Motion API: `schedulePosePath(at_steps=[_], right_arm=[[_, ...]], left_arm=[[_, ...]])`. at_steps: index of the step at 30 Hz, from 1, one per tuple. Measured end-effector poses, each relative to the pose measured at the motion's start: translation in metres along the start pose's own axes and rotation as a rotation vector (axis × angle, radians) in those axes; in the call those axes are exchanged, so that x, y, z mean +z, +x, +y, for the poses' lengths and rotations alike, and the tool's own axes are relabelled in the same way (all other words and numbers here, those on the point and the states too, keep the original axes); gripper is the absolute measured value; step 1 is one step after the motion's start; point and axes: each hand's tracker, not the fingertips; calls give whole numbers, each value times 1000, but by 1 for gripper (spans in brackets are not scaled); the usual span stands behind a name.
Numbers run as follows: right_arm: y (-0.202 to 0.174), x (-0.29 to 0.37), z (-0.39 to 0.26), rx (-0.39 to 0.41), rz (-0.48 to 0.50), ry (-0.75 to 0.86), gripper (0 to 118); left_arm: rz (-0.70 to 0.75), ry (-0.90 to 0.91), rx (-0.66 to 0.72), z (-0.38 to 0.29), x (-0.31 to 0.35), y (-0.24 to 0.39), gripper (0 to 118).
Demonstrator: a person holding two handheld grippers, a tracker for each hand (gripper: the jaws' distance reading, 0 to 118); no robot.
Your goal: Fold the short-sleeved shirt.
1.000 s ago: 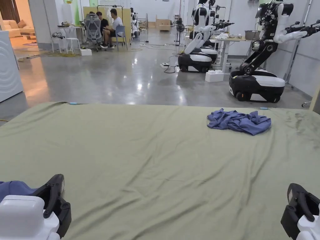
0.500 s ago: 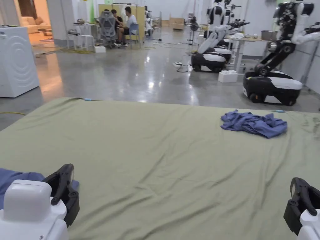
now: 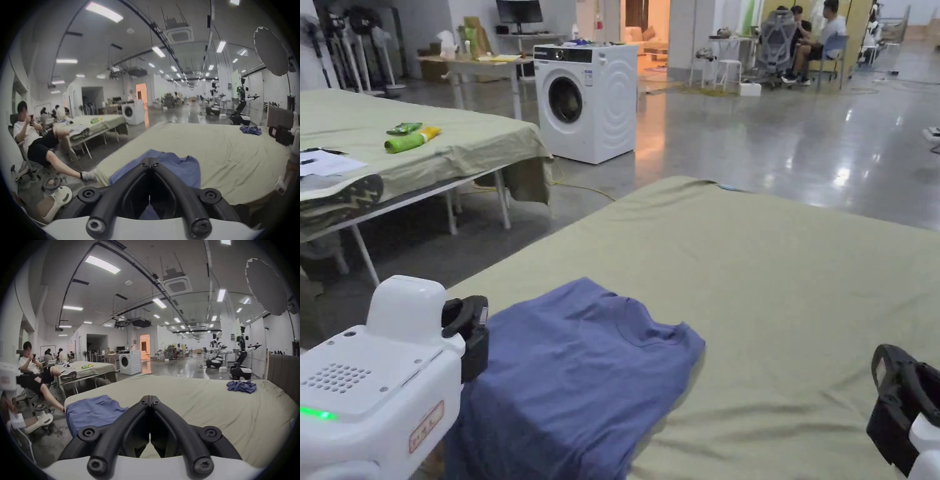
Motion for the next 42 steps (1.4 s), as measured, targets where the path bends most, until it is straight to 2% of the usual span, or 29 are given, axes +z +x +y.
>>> schedulePosePath(at_steps=[3,5,6,7,8,10,12,13,14,15,16,17,18,19,21,24,27,31,32,33,34,35,36,39,40,42], right_arm=[[-2,4,-11,24,12,-51,2],[-2,5,-22,35,25,-99,2],[-3,6,-25,42,32,-117,2],[-3,6,-30,54,30,-134,2],[-5,6,-34,58,27,-148,2],[-5,10,-40,47,29,-171,2],[-5,13,-44,39,35,-187,2],[-5,15,-46,43,30,-192,2],[-4,17,-48,46,24,-200,2],[-1,18,-49,46,25,-205,2],[0,18,-49,44,25,-212,2],[2,18,-51,40,19,-218,2],[4,16,-52,37,15,-229,2],[6,14,-53,34,13,-243,2],[7,12,-54,25,8,-257,2],[10,13,-56,22,6,-267,2],[14,12,-57,39,-4,-280,2],[20,17,-59,37,-18,-292,2],[22,18,-59,22,-24,-299,2],[25,19,-59,7,-25,-304,2],[29,21,-60,-11,-26,-303,2],[32,23,-60,-17,-33,-301,2],[33,25,-61,-18,-42,-299,2],[40,28,-62,-13,-63,-305,2],[43,30,-63,-19,-65,-306,2],[47,36,-64,-28,-71,-303,2]], left_arm=[[-145,-120,12,21,-54,3,0],[-254,-313,-87,41,-117,19,0],[-333,-414,-44,44,-150,24,0],[-404,-594,26,43,-193,25,0],[-424,-722,117,33,-227,28,0],[-338,-860,184,12,-275,32,0],[-233,-945,118,2,-305,36,0],[-249,-919,73,2,-311,37,0],[-261,-892,96,0,-319,38,3],[-249,-898,131,-1,-318,36,66],[-235,-914,183,-3,-324,33,66],[-209,-957,200,-6,-333,35,86],[-210,-996,178,-10,-337,35,111],[-239,-949,161,-10,-337,34,118],[-216,-945,125,-17,-344,40,118],[-176,-1031,42,-43,-356,48,118],[-188,-1098,46,-76,-369,52,117],[-245,-983,33,-79,-360,52,105],[-261,-970,29,-75,-360,49,98],[-279,-938,24,-71,-357,47,77],[-298,-883,20,-63,-353,45,49],[-304,-858,22,-55,-343,48,16],[-300,-846,24,-53,-341,48,4],[-352,-856,77,-55,-350,46,4],[-356,-801,103,-51,-346,48,4],[-436,-750,225,-42,-343,48,4]])
